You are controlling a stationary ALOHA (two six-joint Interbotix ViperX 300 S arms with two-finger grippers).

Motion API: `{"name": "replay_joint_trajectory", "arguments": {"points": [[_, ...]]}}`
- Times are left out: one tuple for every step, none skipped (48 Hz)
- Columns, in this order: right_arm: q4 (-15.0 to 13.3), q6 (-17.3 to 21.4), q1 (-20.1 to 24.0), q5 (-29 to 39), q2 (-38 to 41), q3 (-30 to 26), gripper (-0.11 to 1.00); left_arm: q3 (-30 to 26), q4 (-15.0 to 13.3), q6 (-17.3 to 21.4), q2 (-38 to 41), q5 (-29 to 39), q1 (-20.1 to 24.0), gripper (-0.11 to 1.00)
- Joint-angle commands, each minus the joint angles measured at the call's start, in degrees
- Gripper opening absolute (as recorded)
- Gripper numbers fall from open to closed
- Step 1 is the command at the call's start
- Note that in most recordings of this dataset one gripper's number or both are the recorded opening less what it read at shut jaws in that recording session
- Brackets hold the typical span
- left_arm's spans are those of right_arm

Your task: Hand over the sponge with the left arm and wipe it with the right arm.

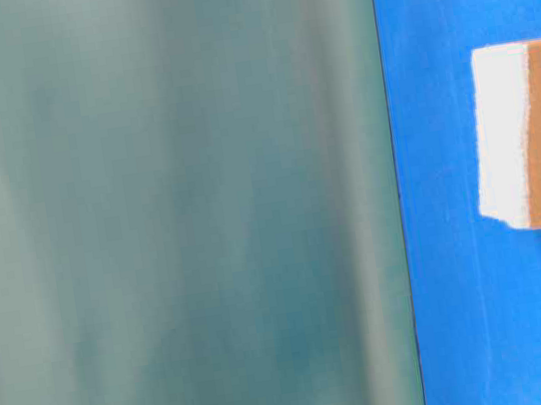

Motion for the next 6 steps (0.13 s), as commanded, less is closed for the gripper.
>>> {"name": "replay_joint_trajectory", "arguments": {"points": [[0.0, -0.1, 0.1, -0.5, 0.2, -1.0, 0.70, -0.6, -0.2, 0.1, 0.4, -0.2, 0.2, 0.88], [-0.1, -0.1, 0.1, -0.5, 0.3, -1.0, 0.70, -0.6, -0.2, 0.1, 0.4, -0.3, 0.2, 0.88], [-0.1, -0.1, 0.1, -0.5, 0.2, -1.0, 0.70, -0.6, -0.2, 0.1, 0.4, -0.3, 0.2, 0.88], [-0.1, -0.1, 0.1, -0.5, 0.2, -1.0, 0.70, -0.6, -0.2, 0.1, 0.4, -0.3, 0.2, 0.88], [-0.1, -0.1, 0.1, -0.5, 0.3, -1.0, 0.70, -0.6, -0.1, 0.1, 0.4, -0.3, 0.2, 0.88], [-0.1, -0.1, 0.1, -0.5, 0.3, -1.0, 0.70, -0.6, -0.1, 0.1, 0.4, -0.3, 0.2, 0.88]]}}
